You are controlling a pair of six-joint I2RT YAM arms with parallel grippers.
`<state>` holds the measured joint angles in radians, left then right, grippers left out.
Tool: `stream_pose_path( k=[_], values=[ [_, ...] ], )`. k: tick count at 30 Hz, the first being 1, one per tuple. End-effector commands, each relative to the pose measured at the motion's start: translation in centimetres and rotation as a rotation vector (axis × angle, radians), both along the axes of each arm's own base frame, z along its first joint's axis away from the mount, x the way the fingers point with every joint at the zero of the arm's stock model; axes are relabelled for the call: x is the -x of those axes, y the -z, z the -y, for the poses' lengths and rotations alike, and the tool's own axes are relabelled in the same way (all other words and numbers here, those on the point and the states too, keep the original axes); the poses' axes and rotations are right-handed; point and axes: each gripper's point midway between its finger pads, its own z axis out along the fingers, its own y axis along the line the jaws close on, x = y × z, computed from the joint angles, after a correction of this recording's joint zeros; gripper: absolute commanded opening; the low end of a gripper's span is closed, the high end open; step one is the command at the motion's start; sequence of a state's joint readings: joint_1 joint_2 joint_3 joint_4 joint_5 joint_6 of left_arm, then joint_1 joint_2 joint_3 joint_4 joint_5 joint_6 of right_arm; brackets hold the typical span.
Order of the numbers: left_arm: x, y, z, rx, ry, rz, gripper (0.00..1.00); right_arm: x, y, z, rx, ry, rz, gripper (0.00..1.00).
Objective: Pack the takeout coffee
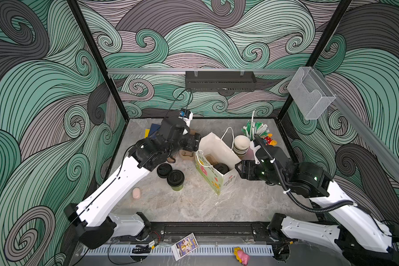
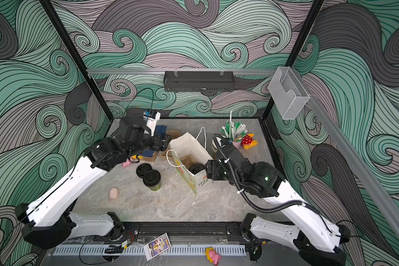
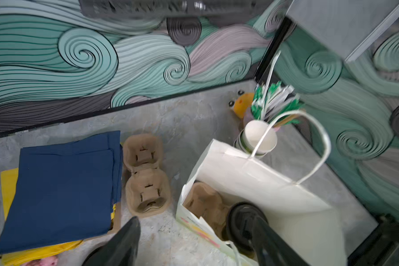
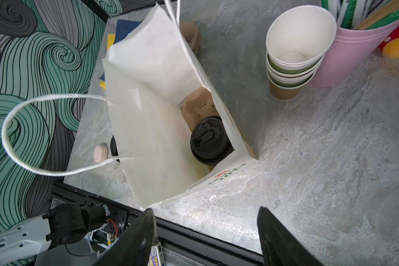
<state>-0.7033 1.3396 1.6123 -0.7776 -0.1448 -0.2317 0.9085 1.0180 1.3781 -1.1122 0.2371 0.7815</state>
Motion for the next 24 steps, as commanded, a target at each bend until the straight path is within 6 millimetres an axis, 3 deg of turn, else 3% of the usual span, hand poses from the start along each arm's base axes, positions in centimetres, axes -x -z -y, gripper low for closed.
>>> stream_pose_path(
  k=[1,5,9,17,24],
  values=[
    [-0.2,1.5,1.1,-0.096,0.182,-0.064,0.8,-1.0,-0.7,1.0,-0.034,0.162,0.025,0.72],
    [-2.5,4.7,2.1,-0.177,0.245,-0.153,0.81,-1.1,0.2,0.8,-0.012,0.194,0.001,0.72],
    [-4.8,6.4,2.0,-0.256,0.243,-0.189,0.82,-0.9,0.7,0.2,-0.006,0.187,-0.012,0.73],
    [-6.1,8.7,3.0,-0.341,0.325,-0.25,0.76,-0.8,1.4,0.0,0.033,0.182,-0.021,0.73],
    [-6.7,9.4,3.6,-0.333,0.338,-0.273,0.49,-0.8,1.6,0.1,0.064,0.178,-0.026,0.73]
  ],
)
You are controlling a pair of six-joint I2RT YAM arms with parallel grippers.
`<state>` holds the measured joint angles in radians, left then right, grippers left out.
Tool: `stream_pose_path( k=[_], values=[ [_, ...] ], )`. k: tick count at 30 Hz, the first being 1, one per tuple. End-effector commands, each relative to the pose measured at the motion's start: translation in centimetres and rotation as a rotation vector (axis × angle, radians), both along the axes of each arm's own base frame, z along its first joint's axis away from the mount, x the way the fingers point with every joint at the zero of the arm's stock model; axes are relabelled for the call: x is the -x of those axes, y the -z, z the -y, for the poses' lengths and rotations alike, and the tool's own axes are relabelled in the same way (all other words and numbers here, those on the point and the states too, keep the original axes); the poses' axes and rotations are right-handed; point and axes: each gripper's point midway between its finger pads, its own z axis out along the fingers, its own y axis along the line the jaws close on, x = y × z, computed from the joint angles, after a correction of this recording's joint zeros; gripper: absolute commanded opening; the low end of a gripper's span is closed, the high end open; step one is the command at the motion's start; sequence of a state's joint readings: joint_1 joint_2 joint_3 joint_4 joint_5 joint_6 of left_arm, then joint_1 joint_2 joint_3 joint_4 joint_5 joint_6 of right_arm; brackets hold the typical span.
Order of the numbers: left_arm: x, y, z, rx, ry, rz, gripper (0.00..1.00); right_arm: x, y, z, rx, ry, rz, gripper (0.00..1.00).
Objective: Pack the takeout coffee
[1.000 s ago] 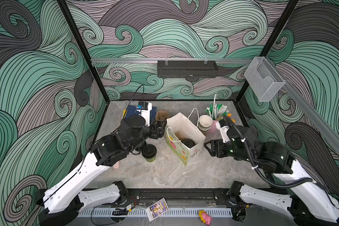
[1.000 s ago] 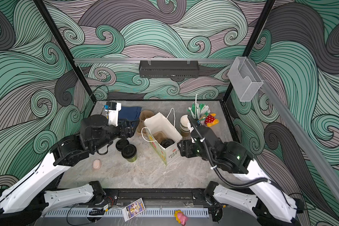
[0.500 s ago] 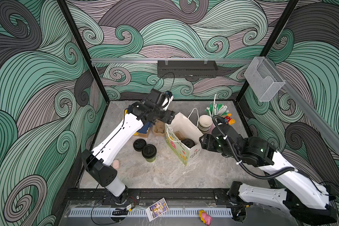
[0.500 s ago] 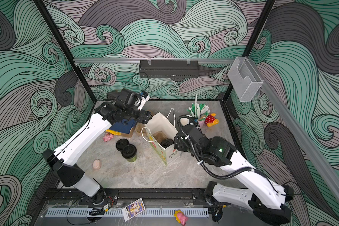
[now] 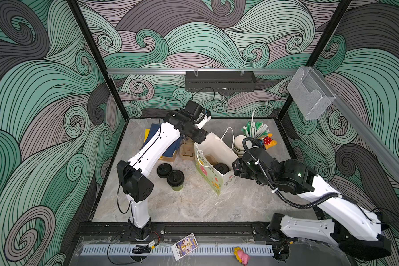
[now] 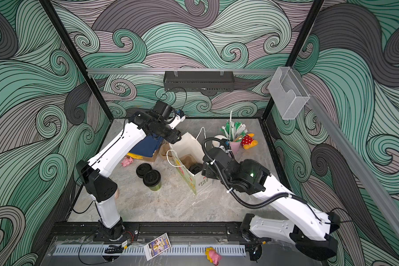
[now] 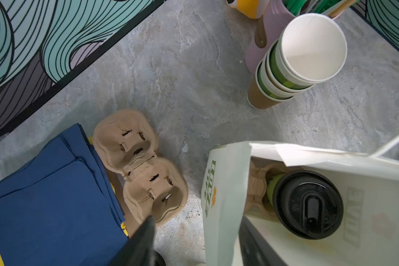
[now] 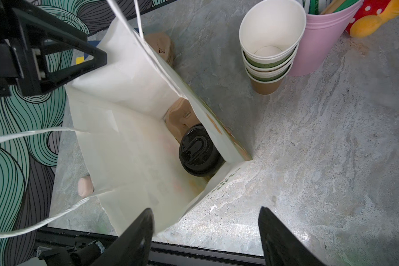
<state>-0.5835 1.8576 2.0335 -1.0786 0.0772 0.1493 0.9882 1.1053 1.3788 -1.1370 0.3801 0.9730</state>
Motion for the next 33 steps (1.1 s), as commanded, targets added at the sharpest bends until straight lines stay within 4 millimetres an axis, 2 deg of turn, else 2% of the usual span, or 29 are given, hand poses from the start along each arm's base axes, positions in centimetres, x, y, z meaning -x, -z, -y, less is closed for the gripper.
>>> stream_pose_path(
  k=[1,11,15,22,29,33],
  values=[
    [0.3,0.0,0.0,0.006,0.025,-0.029,0.44,0.1,-0.2,0.8,0.027,0.024,0.007,0.73],
    [1.0,-0.5,0.4,0.055,0.038,-0.06,0.1,0.0,-0.5,0.3,0.025,-0.002,0.01,0.69],
    [1.4,-0.9,0.6,0.082,0.041,-0.067,0.01,-0.3,-0.7,-0.3,0.025,-0.008,0.012,0.69],
    [1.8,-1.5,0.5,0.115,0.015,-0.06,0.0,-1.0,0.2,-1.3,0.074,0.0,-0.011,0.64],
    [2.2,-2.0,0.5,0.169,-0.014,-0.056,0.0,-1.2,1.7,-0.9,0.153,0.037,-0.052,0.59],
    [2.4,-2.5,0.5,0.208,-0.045,-0.055,0.0,-1.2,2.1,-0.7,0.175,0.044,-0.059,0.51]
  ],
)
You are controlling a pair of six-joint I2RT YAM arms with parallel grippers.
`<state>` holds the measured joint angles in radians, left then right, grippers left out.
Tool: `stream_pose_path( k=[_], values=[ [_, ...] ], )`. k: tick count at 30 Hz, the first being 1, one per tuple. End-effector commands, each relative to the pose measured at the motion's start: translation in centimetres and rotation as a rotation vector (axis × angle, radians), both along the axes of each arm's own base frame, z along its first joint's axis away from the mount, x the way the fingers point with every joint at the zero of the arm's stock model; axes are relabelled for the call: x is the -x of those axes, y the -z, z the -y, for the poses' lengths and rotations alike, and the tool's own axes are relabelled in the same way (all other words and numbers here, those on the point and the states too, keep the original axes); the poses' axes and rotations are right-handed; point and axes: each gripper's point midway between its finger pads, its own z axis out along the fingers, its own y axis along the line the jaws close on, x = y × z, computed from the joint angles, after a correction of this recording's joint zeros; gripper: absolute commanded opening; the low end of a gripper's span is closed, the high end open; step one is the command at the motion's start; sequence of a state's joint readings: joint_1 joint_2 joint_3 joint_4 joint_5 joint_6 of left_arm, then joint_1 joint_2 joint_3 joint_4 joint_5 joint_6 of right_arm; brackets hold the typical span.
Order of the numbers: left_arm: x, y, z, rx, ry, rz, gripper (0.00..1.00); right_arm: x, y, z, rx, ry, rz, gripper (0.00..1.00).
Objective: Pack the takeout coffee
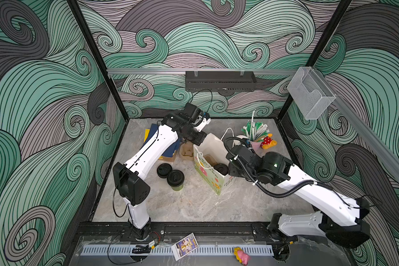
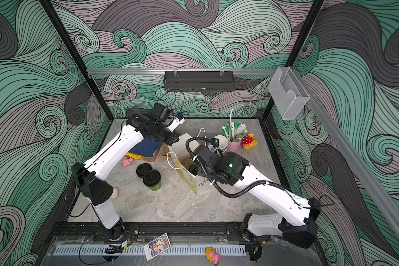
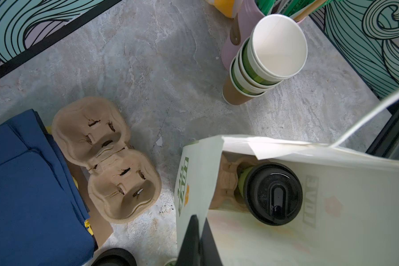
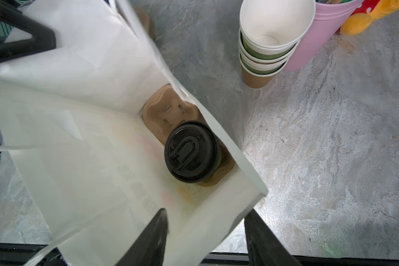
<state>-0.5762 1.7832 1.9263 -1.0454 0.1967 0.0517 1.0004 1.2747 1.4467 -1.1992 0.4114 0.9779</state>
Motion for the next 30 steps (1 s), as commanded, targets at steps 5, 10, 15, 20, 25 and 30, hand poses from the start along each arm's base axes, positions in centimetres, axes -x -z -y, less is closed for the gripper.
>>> stream_pose_path(
  k=[5,10,15,20,25,30],
  values=[
    [0.5,-2.8,-0.1,0.133,-0.082,0.028,0.0,-0.2,-0.7,1.2,0.039,0.038,0.032,0.37],
    [1.0,-3.2,-0.6,0.17,-0.121,0.035,0.1,-0.3,-1.1,1.4,0.042,0.031,0.042,0.29],
    [1.6,-3.5,-0.9,0.187,-0.136,0.033,0.24,-0.5,-1.2,1.5,0.041,0.023,0.034,0.23],
    [2.3,-3.3,-1.3,0.188,-0.139,0.024,0.34,-0.8,-1.2,1.3,0.045,0.012,0.024,0.19],
    [2.7,-2.8,-1.7,0.176,-0.148,0.023,0.35,-1.2,-1.2,1.0,0.05,0.005,0.015,0.17],
    [2.9,-2.9,-1.7,0.193,-0.143,0.02,0.34,-1.7,-1.3,0.7,0.05,0.009,0.011,0.12]
  ],
)
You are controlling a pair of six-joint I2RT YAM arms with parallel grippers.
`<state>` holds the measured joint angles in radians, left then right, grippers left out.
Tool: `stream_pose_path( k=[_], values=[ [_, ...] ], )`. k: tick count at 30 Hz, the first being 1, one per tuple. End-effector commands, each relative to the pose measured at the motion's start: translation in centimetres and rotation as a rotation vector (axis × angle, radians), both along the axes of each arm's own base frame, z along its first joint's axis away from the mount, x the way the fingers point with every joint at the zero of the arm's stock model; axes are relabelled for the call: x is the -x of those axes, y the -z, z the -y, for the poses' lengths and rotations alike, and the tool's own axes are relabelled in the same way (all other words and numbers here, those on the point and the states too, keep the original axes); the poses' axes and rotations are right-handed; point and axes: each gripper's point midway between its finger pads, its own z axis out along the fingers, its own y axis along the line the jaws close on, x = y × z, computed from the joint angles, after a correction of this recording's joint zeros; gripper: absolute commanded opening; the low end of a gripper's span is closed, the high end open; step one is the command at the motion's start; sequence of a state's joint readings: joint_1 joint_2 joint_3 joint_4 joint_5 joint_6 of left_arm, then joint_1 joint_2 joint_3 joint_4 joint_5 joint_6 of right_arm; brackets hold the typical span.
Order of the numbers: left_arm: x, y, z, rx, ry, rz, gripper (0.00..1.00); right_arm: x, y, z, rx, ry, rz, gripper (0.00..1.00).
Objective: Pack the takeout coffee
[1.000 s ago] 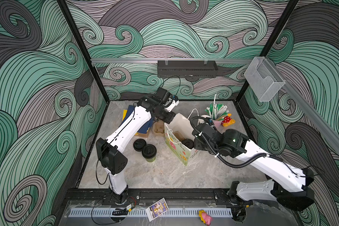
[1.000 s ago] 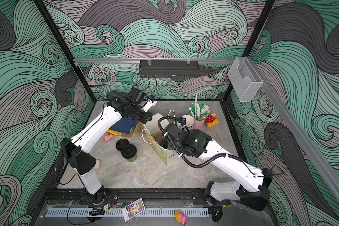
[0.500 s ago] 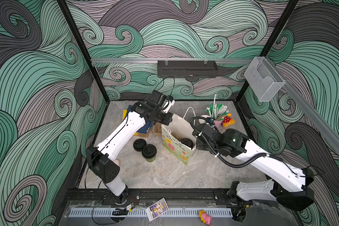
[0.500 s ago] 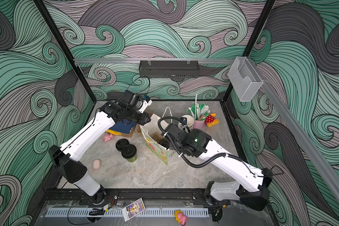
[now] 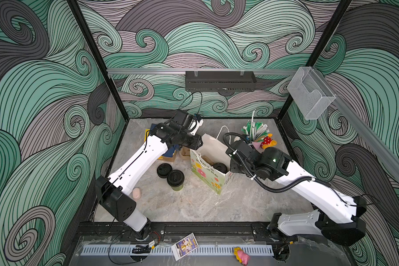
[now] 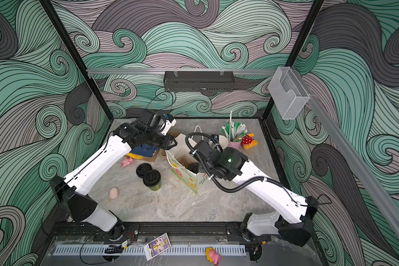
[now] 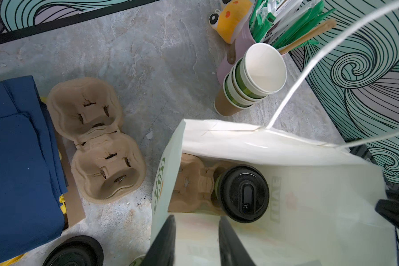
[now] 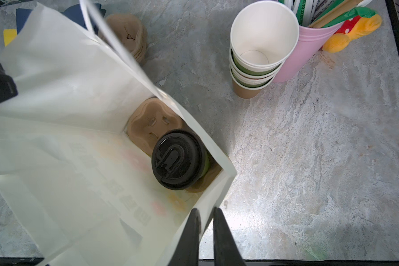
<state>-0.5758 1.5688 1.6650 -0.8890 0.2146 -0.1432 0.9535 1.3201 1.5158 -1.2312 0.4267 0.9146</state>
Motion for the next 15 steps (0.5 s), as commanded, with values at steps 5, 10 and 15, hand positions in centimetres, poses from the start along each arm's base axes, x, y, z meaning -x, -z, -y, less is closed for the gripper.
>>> stream_pose_path(
  k=[5,10,15],
  values=[
    [0.8,-2.0,-0.1,0.068,0.007,0.029,0.34,-0.5,-0.3,0.4,-0.001,0.004,-0.017,0.01],
    [1.9,-1.8,0.2,0.109,0.024,-0.001,0.33,-1.2,-0.9,1.3,-0.001,-0.013,-0.019,0.0],
    [3.2,-2.1,0.6,0.189,0.029,-0.032,0.34,-2.2,-1.4,1.9,0.006,-0.053,-0.032,0.0]
  ],
)
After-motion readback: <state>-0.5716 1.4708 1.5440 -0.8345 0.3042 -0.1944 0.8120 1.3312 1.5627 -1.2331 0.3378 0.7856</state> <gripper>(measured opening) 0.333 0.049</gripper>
